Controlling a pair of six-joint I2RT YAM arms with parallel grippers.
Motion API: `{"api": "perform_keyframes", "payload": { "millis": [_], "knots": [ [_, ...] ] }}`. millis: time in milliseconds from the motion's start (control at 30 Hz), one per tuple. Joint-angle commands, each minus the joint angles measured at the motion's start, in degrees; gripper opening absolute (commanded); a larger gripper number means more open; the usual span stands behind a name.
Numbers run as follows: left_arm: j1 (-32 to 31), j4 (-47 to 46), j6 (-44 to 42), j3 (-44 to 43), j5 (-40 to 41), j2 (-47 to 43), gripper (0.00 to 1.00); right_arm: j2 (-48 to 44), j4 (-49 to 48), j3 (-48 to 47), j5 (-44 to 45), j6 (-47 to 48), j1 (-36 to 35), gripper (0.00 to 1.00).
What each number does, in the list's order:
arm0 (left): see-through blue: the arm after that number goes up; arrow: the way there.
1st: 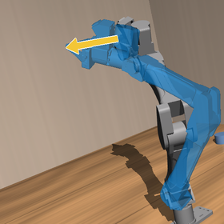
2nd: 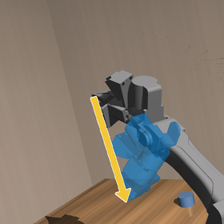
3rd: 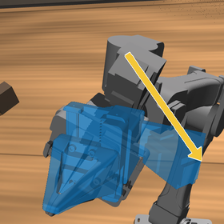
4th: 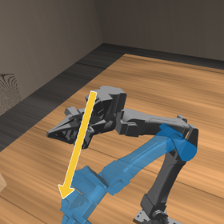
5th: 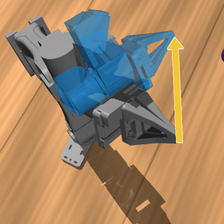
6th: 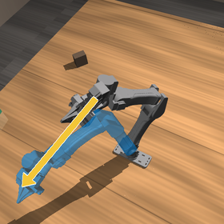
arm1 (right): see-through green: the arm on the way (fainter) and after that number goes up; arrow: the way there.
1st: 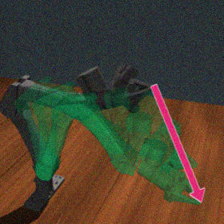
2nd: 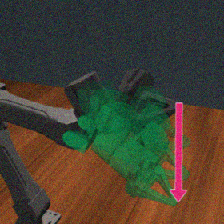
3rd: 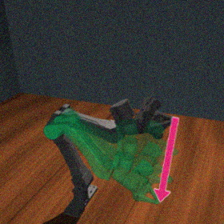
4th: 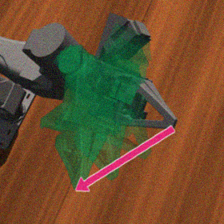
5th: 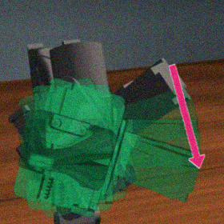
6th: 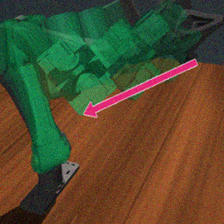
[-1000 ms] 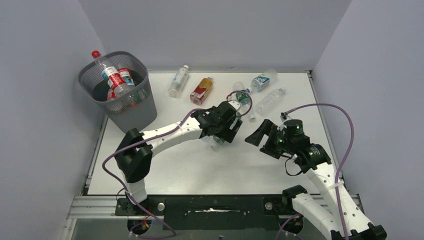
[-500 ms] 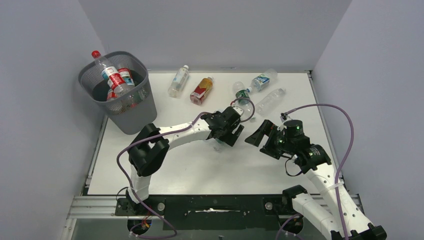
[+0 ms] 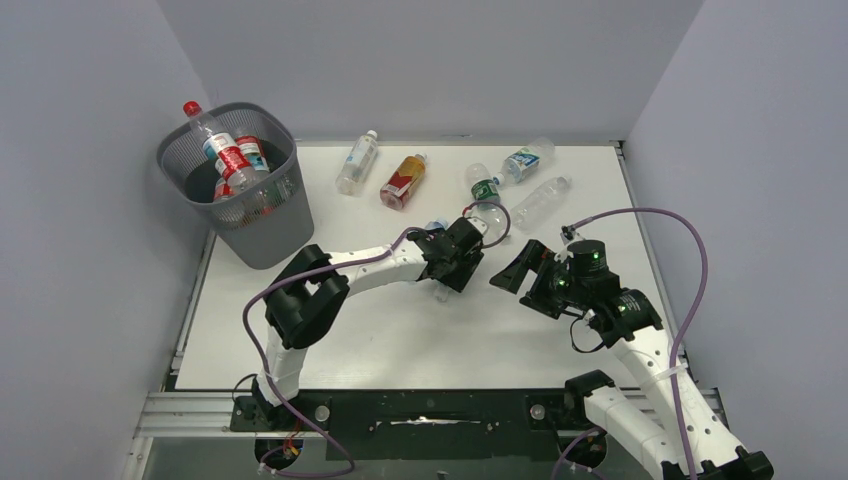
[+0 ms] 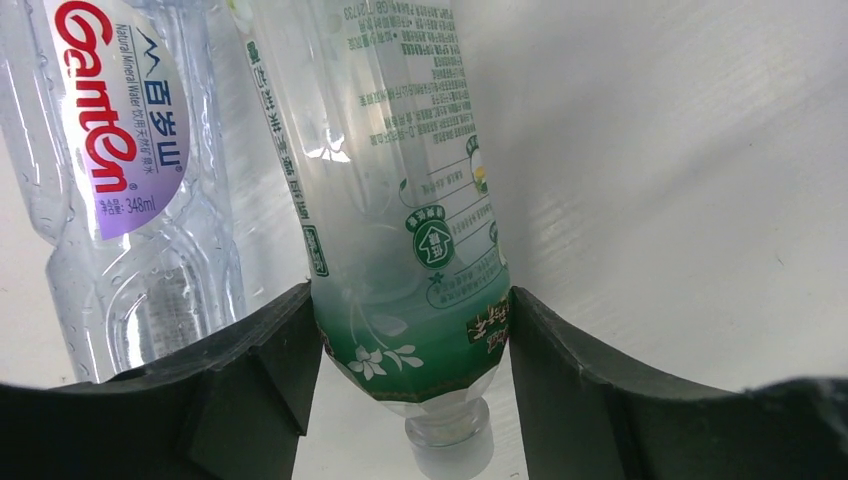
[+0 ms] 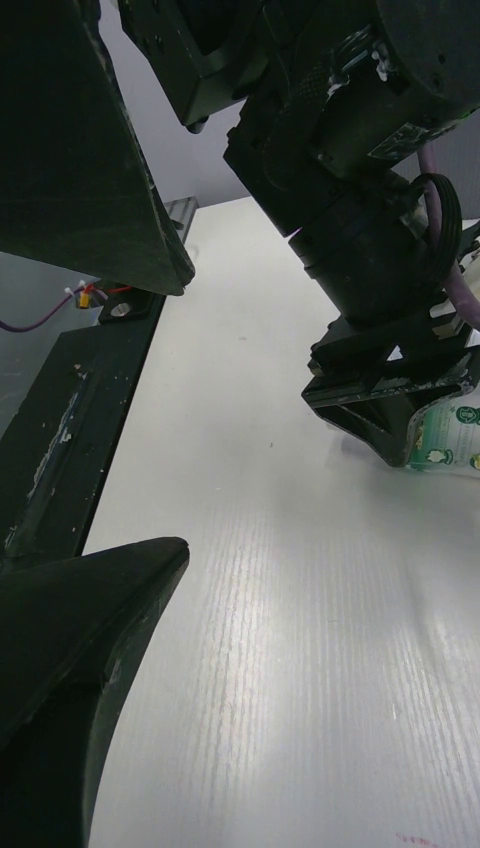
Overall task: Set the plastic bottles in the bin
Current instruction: Pick up the plastic bottle at the center of the board.
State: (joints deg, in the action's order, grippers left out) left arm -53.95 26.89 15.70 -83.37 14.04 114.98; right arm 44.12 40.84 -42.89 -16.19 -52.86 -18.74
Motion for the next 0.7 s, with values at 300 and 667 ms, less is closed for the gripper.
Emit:
{"api": "perform_keyframes", "payload": {
  "millis": [300,667],
  "knots": [
    [-0.01,3.15,-0.06,-3.97,1.17,-6.34,0.51,-0.96,-1.55,-0.11,-0.77,0.48,0.22,0.98],
    [2.40,9.84,-0.82,-10.80,1.95,-15.71,0.51,-0.70,-1.94,-0.44,-0.67,0.22,0.28,0.98]
  ]
}}
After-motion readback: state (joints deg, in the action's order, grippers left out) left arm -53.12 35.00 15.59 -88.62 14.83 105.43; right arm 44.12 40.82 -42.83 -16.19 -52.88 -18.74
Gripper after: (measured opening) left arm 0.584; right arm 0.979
